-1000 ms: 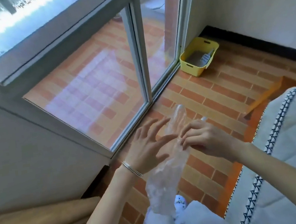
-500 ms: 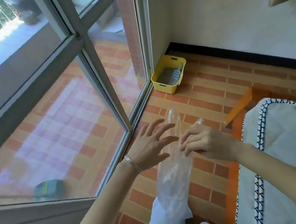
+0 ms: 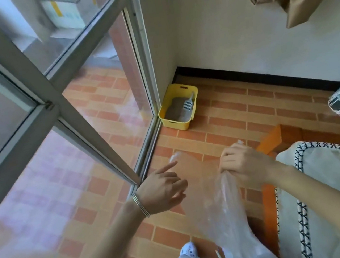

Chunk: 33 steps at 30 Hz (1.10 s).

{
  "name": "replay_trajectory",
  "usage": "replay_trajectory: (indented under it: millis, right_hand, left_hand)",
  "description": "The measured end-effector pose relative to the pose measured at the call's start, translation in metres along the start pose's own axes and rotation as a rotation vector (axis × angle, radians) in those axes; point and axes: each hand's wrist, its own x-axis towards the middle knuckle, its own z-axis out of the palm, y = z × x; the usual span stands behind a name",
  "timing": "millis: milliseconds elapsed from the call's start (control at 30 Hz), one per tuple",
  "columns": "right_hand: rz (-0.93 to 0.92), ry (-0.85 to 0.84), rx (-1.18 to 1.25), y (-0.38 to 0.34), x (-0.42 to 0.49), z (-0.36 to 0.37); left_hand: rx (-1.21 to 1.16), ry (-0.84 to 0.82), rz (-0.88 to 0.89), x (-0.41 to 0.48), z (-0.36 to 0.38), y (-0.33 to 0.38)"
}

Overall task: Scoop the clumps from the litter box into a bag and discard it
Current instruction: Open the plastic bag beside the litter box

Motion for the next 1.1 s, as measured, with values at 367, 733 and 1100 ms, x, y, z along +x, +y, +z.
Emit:
replay_trajectory:
  millis: [367, 733, 1100]
  right_hand:
    - [0.032, -0.104, 0.073, 0.185, 0.005, -0.025]
    - [0.06, -0.367, 0.278, 0.319, 0.016, -0.059]
    - [0.055, -0.446, 0.333, 0.426, 0.112, -0.047]
  left_hand:
    - [-0.07, -0.034, 0.101, 0.172, 0.035, -0.045]
    - [-0.264, 0.017, -0.416, 0.289, 0.066, -0.123]
    - [-0.407, 0.021, -0.333, 0.349, 0.049, -0.247]
